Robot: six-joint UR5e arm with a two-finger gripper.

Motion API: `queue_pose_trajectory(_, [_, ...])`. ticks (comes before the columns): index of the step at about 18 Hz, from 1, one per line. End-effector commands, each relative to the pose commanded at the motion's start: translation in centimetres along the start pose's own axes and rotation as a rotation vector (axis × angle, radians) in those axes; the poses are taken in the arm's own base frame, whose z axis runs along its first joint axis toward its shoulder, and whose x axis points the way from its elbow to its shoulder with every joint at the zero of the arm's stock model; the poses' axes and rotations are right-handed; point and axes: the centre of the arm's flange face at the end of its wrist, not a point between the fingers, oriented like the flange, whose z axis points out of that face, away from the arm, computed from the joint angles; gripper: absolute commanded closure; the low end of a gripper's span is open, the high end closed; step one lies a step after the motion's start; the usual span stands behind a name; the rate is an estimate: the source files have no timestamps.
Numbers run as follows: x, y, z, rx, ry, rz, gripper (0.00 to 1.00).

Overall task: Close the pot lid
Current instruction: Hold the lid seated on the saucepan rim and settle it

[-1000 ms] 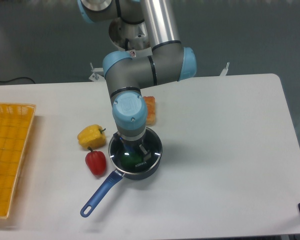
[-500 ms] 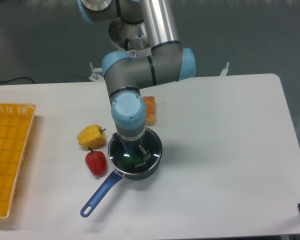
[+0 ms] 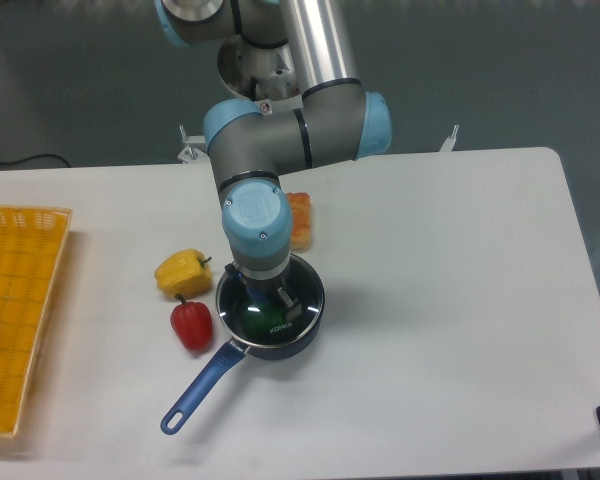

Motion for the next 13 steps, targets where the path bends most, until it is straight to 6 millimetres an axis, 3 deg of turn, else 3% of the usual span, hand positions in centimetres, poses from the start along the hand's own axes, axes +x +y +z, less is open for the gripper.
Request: queue_pose_trajectory(13, [-0.14,0.31,0.55,-0.018,0.004,0.000,0.39])
